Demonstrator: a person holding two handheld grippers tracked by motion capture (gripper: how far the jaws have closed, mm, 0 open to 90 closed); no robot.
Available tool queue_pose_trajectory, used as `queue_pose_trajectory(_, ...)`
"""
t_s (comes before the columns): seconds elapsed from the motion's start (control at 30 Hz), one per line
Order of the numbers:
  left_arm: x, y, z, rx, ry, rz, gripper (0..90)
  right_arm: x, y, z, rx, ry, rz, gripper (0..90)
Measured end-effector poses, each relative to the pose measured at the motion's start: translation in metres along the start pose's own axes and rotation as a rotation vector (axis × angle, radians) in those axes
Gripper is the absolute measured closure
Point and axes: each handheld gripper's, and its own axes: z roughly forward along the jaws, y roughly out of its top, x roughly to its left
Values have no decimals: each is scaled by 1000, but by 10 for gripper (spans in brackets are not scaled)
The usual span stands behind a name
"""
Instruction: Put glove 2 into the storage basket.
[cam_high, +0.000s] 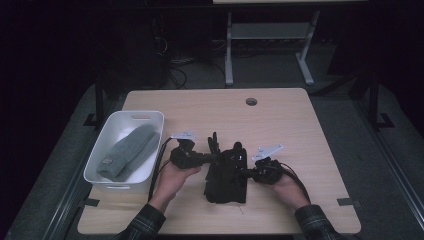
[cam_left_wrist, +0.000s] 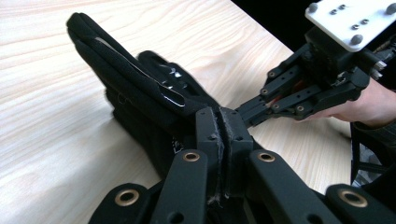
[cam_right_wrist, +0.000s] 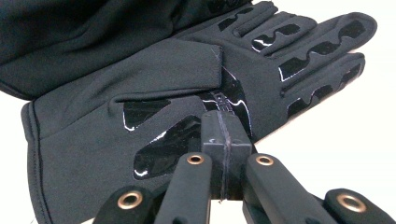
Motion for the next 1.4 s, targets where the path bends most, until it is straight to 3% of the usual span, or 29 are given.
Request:
queue_pose_trajectory(0.47,-3,1,22,39,7,13,869,11,21,25,-15,38,-26,900)
queue_pose_trajectory(0.77,-2,0,35,50,-2,15,842,15,23,28,-29,35,-34,897)
queue_pose_trajectory(0.93,-6,1,34,38,-6,37,809,7,21,12,-63,6,-10,802)
queue_pose_trajectory(1.0,-8,1,33,48,-11,51,864,3,18,6,-70,-14,-4,749)
queue_pose_trajectory(1.13,-17,-2,33,84,1,91,894,-3,12,-7,-75,-55,9,617)
queue_pose_trajectory(1.2,-22,-5,35,102,-2,108,894,-7,6,-14,-71,-76,11,497)
queue_pose_trajectory(1.3,-27,-8,43,134,4,129,894,-17,-6,-23,-54,-126,40,359)
queue_pose_trajectory(1.4,-30,-13,53,176,2,142,894,-31,-20,-34,-50,-161,82,298)
